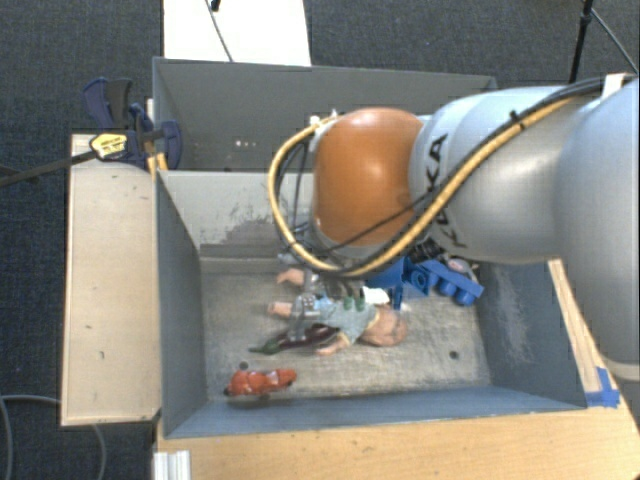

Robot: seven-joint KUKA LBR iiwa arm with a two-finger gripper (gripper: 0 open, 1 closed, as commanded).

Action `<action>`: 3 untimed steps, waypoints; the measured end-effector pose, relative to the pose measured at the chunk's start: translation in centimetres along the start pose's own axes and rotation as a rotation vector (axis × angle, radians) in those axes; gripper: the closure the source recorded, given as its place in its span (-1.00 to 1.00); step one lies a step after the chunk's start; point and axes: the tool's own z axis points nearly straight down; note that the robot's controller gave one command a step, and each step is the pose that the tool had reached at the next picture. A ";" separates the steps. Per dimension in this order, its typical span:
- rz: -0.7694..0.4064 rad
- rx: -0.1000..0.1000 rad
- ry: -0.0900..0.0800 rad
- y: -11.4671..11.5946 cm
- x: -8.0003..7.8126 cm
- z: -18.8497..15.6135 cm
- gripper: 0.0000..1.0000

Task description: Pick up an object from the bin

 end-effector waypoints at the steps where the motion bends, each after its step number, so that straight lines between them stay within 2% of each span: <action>1: -0.135 0.001 0.008 -2.1 3.4 9.1 1.00; 2: -0.133 0.001 0.009 -2.1 3.4 9.1 1.00; 3: -0.143 0.001 0.009 -1.1 2.3 -4.7 1.00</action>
Offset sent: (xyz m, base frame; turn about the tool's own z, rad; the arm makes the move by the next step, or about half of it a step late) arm 0.0000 0.0000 0.0000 0.0000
